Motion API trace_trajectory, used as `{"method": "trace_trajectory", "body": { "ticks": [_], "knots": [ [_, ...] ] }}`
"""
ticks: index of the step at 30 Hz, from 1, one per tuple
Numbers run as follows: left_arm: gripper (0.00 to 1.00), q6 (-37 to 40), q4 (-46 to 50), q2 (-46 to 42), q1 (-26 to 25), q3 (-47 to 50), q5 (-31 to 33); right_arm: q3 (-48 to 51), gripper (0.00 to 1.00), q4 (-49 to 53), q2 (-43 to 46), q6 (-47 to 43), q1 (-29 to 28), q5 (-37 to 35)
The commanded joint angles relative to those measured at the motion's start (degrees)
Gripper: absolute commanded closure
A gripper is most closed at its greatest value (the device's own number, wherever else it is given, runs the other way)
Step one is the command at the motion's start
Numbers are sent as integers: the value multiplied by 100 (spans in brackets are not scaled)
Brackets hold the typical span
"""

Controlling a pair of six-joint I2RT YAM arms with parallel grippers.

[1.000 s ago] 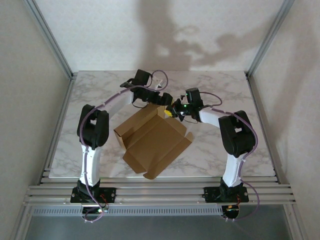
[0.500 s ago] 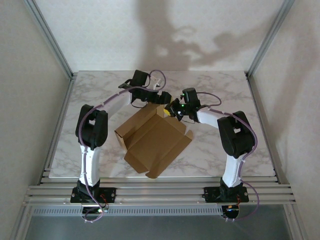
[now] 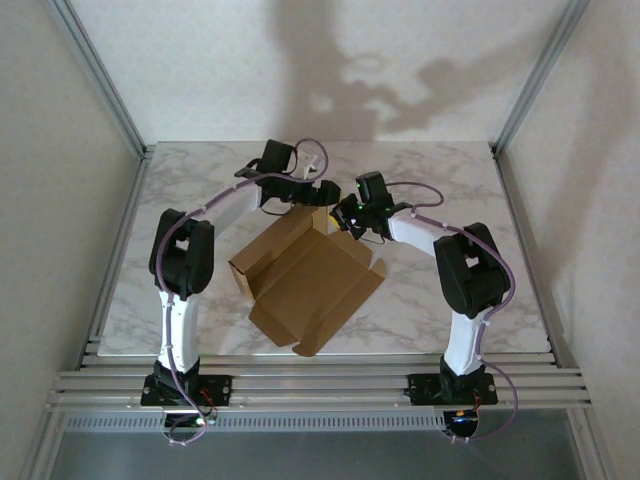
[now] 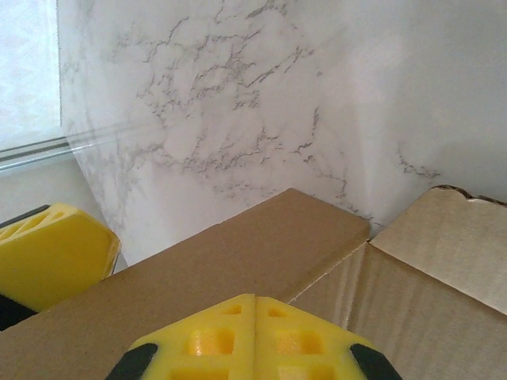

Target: Fold the paper box

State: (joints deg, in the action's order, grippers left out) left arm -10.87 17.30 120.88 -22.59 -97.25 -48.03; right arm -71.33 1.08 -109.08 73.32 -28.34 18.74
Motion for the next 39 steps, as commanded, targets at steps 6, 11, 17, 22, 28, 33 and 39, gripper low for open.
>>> {"method": "trace_trajectory", "body": {
  "ticks": [6, 11, 17, 22, 28, 33, 39],
  "knots": [
    [1, 156, 361, -211, -291, 119, -78, -39, 100, -457, 47, -20, -207, -501],
    [1, 31, 232, -418, -69, 98, 387, 576, 100, -1231, 335, -445, 119, 266],
    [1, -150, 191, -502, 118, -217, 228, 1085, 100, -1306, 666, -1021, 254, 737],
    [1, -157, 294, -609, 231, -294, 411, 1367, 100, -1183, 898, -1266, 265, 909],
    [1, -288, 382, -593, 404, -260, 628, 1082, 100, -906, 734, -1100, 252, 988],
    [1, -184, 573, -630, 421, -281, 1253, 813, 100, -798, 548, -1044, 209, 958],
    [1, -99, 871, -386, 459, -411, 1460, 498, 100, -755, 314, -1021, 151, 1037]
  ]
}}
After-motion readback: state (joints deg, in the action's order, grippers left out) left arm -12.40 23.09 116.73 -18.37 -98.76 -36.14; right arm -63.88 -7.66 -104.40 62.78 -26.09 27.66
